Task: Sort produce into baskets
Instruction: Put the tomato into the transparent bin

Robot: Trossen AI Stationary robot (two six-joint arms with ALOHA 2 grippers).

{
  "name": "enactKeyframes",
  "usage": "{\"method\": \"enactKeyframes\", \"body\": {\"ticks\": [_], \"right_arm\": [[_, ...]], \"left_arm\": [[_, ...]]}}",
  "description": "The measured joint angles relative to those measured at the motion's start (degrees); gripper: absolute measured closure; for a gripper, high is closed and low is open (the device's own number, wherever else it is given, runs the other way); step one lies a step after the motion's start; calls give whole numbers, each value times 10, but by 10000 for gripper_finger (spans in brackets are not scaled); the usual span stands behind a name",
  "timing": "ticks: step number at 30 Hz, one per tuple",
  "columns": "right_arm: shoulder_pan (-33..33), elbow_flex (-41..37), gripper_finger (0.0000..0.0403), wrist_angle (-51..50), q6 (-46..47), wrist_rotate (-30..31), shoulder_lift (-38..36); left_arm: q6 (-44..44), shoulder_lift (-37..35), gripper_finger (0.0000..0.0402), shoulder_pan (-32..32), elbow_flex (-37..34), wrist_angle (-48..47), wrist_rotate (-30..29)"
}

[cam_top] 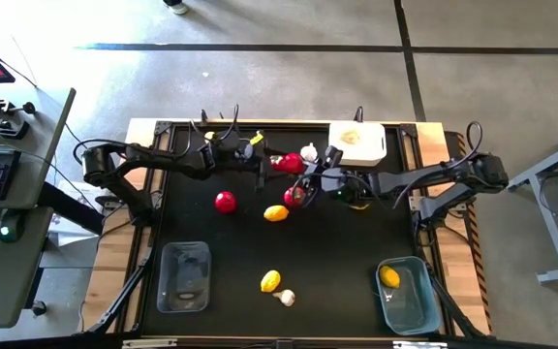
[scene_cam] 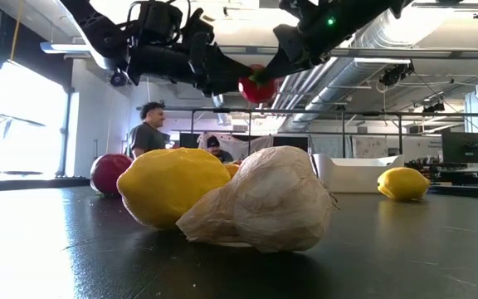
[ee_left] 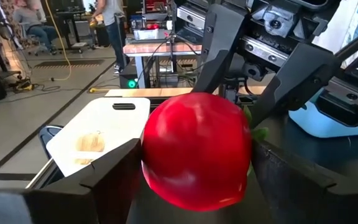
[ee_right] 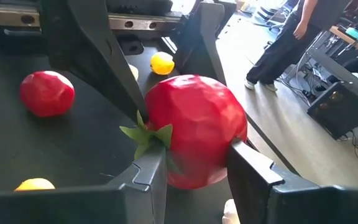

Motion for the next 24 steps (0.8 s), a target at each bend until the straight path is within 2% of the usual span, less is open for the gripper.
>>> {"method": "enactKeyframes", "body": {"ticks": [5, 9, 16, 24], "right_arm": [[0, 0, 285, 3, 5, -12, 0], [0, 0, 278, 6, 6, -13, 0], [0, 0, 225, 9, 12, -15, 0], [2, 1, 173, 21, 12, -23, -7]], "left_arm": [[21, 0, 119, -5, 0, -4, 0], [35, 0, 137, -5, 0, -7, 1], [67, 0, 185, -5, 0, -13, 2], [77, 1, 192, 1, -1, -45, 9]]}}
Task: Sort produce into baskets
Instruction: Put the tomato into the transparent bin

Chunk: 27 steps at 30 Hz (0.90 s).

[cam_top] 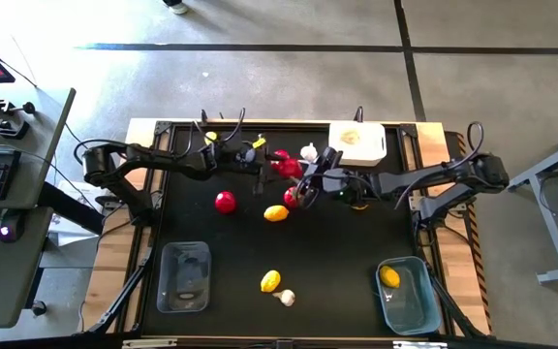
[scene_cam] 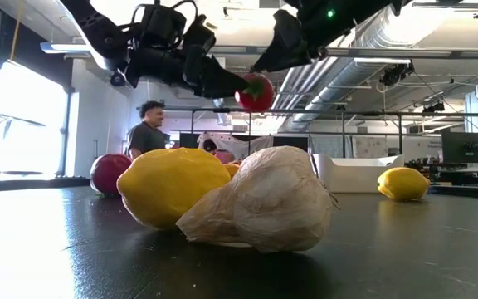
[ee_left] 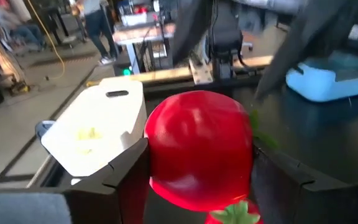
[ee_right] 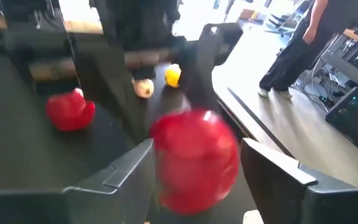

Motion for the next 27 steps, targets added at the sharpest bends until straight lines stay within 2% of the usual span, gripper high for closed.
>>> {"method": "enactKeyframes", "body": {"ticks": [7, 12, 17, 23, 25, 27], "right_arm": [[8, 0, 167, -45, 4, 5, -43], [-13, 1, 189, -122, 38, -16, -50], [-52, 1, 256, -121, 39, -100, -23], [-85, 0, 378, -66, -20, -181, 32], [-97, 0, 395, -23, -41, -241, 54], [-108, 0, 387, 23, -52, -296, 77]], "left_arm": [[9, -1, 194, 9, 0, -35, 0], [29, -36, 194, 9, 0, -83, 5], [31, -95, 194, 3, 0, -169, 4], [27, -162, 195, -36, 0, -303, -40], [27, -183, 195, -55, 0, -347, -61], [17, -204, 195, -72, 0, -384, -82]]}}
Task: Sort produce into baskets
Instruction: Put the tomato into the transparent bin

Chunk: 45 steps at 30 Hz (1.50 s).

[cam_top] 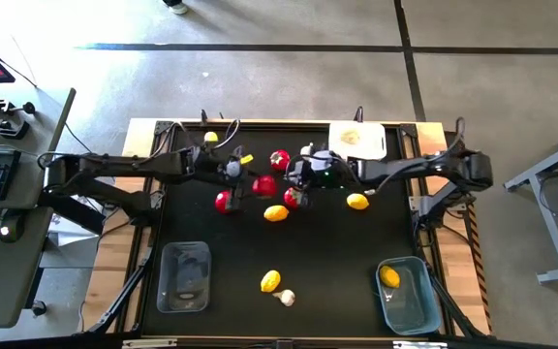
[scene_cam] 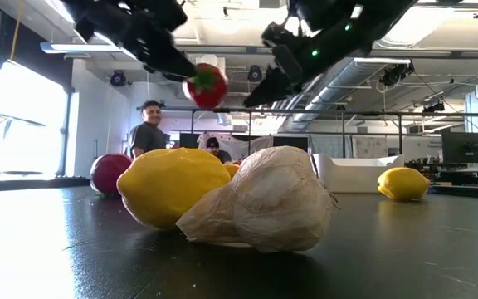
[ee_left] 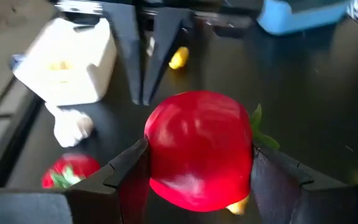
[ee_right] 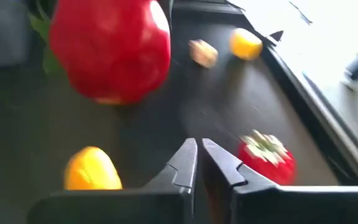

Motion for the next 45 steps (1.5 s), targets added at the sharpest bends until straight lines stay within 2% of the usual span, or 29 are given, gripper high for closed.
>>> {"method": "enactKeyframes", "body": {"ticks": [3, 11, 17, 22, 26, 30, 35, 39, 45], "right_arm": [[-11, 0, 387, 50, -10, -49, 29], [-24, 0, 400, 106, -31, -67, 59], [-31, 0, 402, 109, -43, -68, 62], [-31, 0, 402, 115, -53, -68, 62], [-33, 0, 402, 115, -59, -68, 62], [-38, 0, 403, 115, -60, -68, 62], [-47, 0, 403, 121, -64, -67, 62], [-55, 0, 403, 123, -65, -67, 62], [-59, 0, 403, 122, -65, -67, 62]], "left_arm": [[-29, -31, 195, -28, 0, -48, -31], [-117, -104, 195, -116, 0, -179, -153], [-219, -140, 195, -194, 0, -246, -182], [-322, -143, 195, -265, 42, -358, -189], [-411, -132, 195, -336, 86, -448, -191], [-515, -110, 195, -408, 123, -533, -166], [-632, -72, 195, -493, 128, -577, -126], [-662, -30, 195, -534, 125, -587, -127], [-647, 38, 195, -548, 125, -589, -138]]}}
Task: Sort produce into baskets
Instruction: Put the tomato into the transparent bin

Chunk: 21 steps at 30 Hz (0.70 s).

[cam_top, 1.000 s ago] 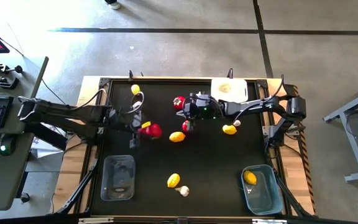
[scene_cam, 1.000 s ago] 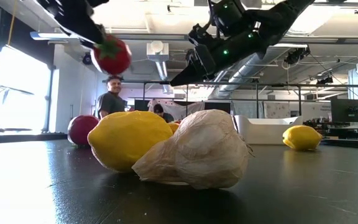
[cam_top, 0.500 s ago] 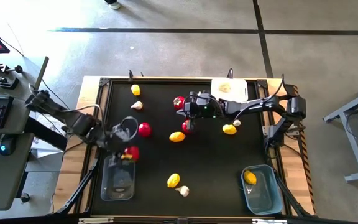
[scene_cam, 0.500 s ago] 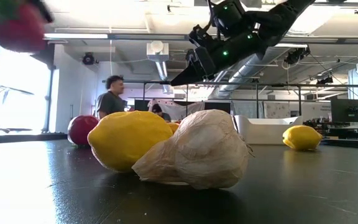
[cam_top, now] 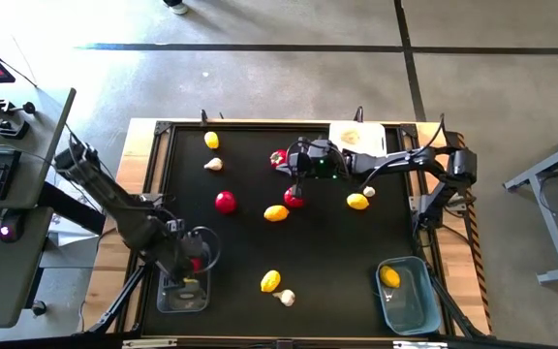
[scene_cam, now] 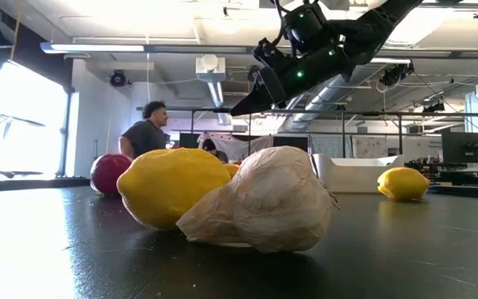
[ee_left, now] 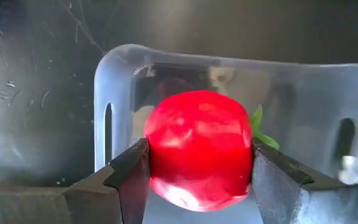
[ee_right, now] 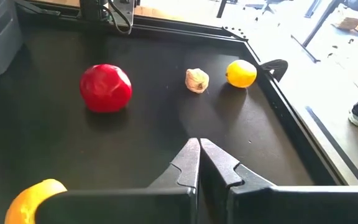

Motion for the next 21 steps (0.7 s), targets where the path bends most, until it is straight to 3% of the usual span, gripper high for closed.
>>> {"method": "enactKeyframes", "body": {"ticks": [7, 16, 21], "right_arm": [[0, 0, 403, 0, -13, -1, 0], [0, 0, 403, -1, -15, -1, 0], [0, 0, 403, -1, -15, -1, 0]], "left_arm": [[41, 62, 195, 8, 0, 1, -16], [63, 84, 195, 26, -1, 33, -17], [60, 85, 195, 34, -22, 56, 19]]}}
